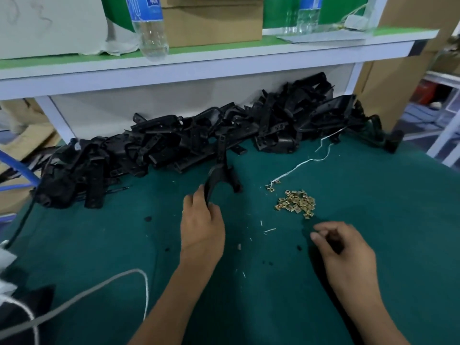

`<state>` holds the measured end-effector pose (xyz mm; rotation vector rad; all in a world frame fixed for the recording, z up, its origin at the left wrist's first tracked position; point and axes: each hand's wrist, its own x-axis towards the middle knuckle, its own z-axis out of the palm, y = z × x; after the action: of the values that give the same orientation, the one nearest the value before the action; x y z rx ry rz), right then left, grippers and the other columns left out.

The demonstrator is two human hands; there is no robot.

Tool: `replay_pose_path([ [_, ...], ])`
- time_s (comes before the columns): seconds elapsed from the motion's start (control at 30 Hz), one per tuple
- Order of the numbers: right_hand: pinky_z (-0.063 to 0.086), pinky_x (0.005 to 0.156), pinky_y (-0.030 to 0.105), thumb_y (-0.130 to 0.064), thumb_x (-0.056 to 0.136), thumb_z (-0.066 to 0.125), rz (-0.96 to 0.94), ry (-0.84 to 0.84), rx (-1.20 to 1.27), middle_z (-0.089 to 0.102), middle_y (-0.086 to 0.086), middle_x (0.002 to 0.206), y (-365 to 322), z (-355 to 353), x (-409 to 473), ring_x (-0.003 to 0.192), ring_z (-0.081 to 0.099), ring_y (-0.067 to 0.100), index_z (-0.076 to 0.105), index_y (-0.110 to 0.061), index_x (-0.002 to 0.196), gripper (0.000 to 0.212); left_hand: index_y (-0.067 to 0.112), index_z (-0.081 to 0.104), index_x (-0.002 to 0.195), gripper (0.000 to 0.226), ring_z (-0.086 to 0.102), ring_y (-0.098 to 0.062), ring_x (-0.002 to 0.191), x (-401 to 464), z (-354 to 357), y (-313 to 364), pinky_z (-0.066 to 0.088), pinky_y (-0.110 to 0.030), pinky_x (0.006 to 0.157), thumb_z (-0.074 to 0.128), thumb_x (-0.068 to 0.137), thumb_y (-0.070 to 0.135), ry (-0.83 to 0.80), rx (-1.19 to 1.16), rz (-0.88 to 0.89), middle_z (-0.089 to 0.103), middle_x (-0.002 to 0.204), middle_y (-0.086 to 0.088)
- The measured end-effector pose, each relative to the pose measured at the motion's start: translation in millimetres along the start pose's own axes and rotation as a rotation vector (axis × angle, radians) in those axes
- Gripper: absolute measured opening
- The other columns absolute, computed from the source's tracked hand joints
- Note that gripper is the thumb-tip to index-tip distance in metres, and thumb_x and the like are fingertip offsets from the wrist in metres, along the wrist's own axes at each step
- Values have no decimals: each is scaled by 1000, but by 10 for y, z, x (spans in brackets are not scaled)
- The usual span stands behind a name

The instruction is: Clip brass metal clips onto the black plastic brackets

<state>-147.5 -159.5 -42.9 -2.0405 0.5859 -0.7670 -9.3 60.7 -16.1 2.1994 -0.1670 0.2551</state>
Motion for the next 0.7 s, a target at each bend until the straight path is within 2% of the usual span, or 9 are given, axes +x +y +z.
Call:
replay_pose_path([
  [0.07, 41, 80, 2, -9, 90, 78, -7, 3, 66, 69, -15, 95, -9, -17, -30, 94, 63, 1, 71, -31, 91, 23, 39, 59, 118, 30, 63, -16, 71, -161, -169, 57, 52, -34, 61, 39, 104, 21, -115, -259, -93, 70, 95, 5],
  [0.13, 43, 81, 4, -10, 92, 77, 2, -1, 156, 70, -14, 95, -13, -25, -59, 94, 66, 4, 71, -32, 93, 23, 52, 54, 111, 34, 65, -16, 60, -265, -307, 67, 54, -38, 59, 41, 102, 23, -280, -323, -151, 74, 81, 4],
  [0.2, 49, 83, 10, -8, 93, 75, 10, -38, 240, 71, -9, 95, -9, -21, -84, 94, 68, 10, 71, -30, 96, 23, 55, 50, 114, 25, 63, -8, 55, -326, -370, -19, 55, -34, 60, 46, 100, 35, -380, -86, -68, 73, 75, 10],
  [0.3, 56, 84, 22, 1, 92, 73, 25, -118, 360, 71, -4, 92, -6, -22, -118, 88, 69, 16, 71, -24, 102, 26, 49, 55, 125, 27, 66, -4, 68, -392, -386, -97, 55, -33, 73, 51, 99, 55, -493, 265, 142, 72, 72, 9],
  [0.4, 53, 83, 19, 4, 91, 73, 21, -145, 445, 72, -4, 94, -25, -37, -115, 85, 66, 11, 72, -19, 104, 27, 58, 43, 142, 48, 70, -16, 95, -377, -329, -92, 54, -33, 79, 37, 97, 71, -388, 707, 439, 75, 101, 9],
  [0.47, 52, 82, 17, 4, 90, 75, 18, -168, 478, 75, -2, 96, -33, -53, -104, 86, 67, 10, 73, -16, 104, 24, 60, 35, 145, 51, 67, -18, 103, -313, -305, -53, 50, -33, 75, 28, 97, 73, -377, 866, 482, 70, 113, 9],
  [0.53, 54, 82, 18, 3, 89, 77, 17, -194, 492, 76, 0, 98, -44, -61, -103, 88, 69, 12, 74, -16, 105, 24, 51, 48, 137, 47, 56, -22, 112, -267, -271, 8, 44, -37, 78, 31, 98, 70, -393, 963, 481, 60, 118, 4],
  [0.6, 56, 84, 22, 3, 88, 78, 29, -192, 537, 77, 4, 99, -42, -73, -93, 88, 71, 17, 75, -15, 104, 24, 44, 58, 127, 39, 46, -26, 118, -298, -132, 83, 39, -44, 87, 40, 98, 62, -343, 983, 502, 53, 125, 1],
  [0.7, 59, 83, 25, 3, 88, 77, 75, -154, 638, 78, 9, 98, -24, -87, -69, 88, 73, 23, 75, -10, 105, 21, 39, 55, 138, 49, 38, -24, 137, -515, 226, 215, 27, -54, 116, 39, 95, 57, -375, 665, 343, 43, 149, 2],
])
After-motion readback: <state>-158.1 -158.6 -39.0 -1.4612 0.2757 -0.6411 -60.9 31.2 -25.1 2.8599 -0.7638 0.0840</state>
